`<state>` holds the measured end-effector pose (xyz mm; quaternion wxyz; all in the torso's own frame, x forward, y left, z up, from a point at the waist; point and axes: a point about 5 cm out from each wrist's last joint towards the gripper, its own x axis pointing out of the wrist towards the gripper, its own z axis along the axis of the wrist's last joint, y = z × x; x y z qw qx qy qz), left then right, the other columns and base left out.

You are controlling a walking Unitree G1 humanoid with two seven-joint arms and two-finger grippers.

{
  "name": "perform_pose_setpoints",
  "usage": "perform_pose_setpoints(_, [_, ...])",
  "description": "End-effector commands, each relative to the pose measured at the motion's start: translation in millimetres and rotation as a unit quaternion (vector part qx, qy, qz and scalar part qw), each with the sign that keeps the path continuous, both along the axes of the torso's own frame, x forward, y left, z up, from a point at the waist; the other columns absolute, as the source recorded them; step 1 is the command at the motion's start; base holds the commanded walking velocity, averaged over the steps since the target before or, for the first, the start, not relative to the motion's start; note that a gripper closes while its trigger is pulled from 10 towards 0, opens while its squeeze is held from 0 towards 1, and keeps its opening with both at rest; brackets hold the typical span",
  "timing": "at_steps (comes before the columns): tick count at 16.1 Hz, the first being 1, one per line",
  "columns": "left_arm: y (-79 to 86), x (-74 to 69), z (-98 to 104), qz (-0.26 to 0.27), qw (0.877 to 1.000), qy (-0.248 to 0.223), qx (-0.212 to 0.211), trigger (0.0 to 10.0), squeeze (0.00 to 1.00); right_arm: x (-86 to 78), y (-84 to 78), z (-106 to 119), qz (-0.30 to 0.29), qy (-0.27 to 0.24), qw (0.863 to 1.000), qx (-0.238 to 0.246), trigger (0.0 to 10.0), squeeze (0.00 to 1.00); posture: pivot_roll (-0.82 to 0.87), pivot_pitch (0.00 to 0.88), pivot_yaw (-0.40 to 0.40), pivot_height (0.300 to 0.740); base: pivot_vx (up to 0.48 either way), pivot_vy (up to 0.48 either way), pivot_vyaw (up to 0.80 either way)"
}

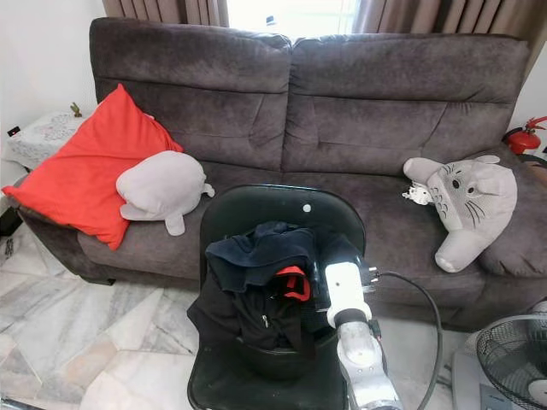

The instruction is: Hang hanger

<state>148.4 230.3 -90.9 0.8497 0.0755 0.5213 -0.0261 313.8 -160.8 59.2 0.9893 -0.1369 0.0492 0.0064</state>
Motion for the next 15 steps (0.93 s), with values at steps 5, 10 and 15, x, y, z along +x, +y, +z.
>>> perform_pose_setpoints(5, [3.3,-1.5,0.1,-0.004,1.000,0.007,0.006,10.0,0.00,8.2,1.9,6.1,0.026,0.003,1.000,-0.006,10.0,0.00,0.04,0.002,0.038,0.740,0.000,0.000,0.00])
perform_pose_setpoints(10, [3.4,-1.8,0.0,-0.005,1.000,0.008,0.006,10.0,0.00,11.9,3.7,5.9,0.045,0.015,0.999,-0.011,10.0,0.00,0.05,0.003,0.039,0.740,0.000,0.000,0.00])
perform_pose_setpoints(15, [3.8,-1.7,0.1,-0.005,1.000,0.008,0.007,10.0,0.00,7.1,11.0,-0.4,0.056,0.024,0.998,-0.010,10.0,0.00,0.05,0.004,0.039,0.740,0.000,0.000,0.00])
